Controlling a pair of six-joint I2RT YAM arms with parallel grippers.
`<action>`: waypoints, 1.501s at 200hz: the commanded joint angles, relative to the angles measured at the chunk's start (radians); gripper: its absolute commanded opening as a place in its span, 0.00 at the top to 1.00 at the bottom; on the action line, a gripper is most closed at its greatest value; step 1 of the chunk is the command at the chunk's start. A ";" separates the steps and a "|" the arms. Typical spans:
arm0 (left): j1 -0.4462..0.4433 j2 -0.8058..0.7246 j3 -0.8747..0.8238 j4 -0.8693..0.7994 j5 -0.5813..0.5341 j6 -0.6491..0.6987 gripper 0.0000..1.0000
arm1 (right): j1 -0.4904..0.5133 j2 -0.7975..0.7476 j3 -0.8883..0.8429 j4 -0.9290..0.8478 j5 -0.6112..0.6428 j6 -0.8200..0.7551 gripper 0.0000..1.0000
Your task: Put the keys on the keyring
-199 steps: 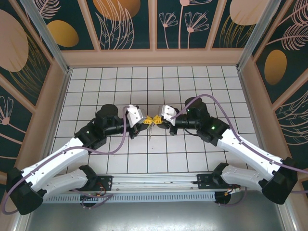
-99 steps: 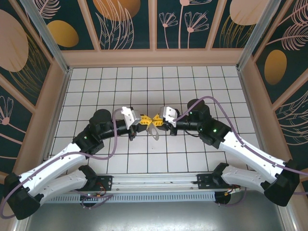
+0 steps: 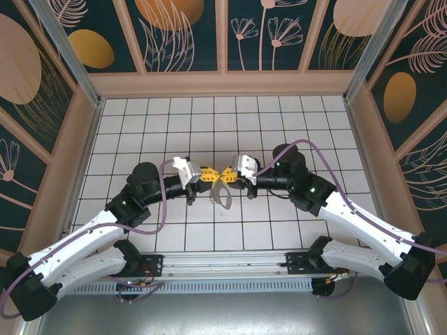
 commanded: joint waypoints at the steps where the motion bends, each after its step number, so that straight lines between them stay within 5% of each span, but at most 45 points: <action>1: -0.007 0.006 0.025 -0.006 -0.040 0.001 1.00 | 0.006 -0.006 0.000 0.033 0.053 0.000 1.00; 54: -0.007 0.099 0.101 -0.165 -0.088 0.078 0.93 | 0.056 0.066 0.067 -0.068 0.190 -0.053 1.00; 144: -0.007 0.146 0.112 -0.168 -0.059 0.079 0.82 | 0.076 0.107 0.122 -0.146 0.179 -0.085 1.00; 178: -0.007 0.146 0.111 -0.171 -0.041 0.080 1.00 | 0.079 0.113 0.125 -0.154 0.175 -0.090 1.00; 211: -0.006 0.114 0.097 -0.141 -0.037 0.068 1.00 | 0.079 0.107 0.115 -0.129 0.187 -0.067 1.00; 263: -0.006 0.032 0.029 -0.011 0.005 -0.022 1.00 | 0.077 0.038 0.044 -0.039 0.185 -0.012 0.83; 300: -0.008 -0.011 -0.008 0.084 0.030 -0.076 1.00 | 0.078 0.009 0.019 0.007 0.160 0.006 0.88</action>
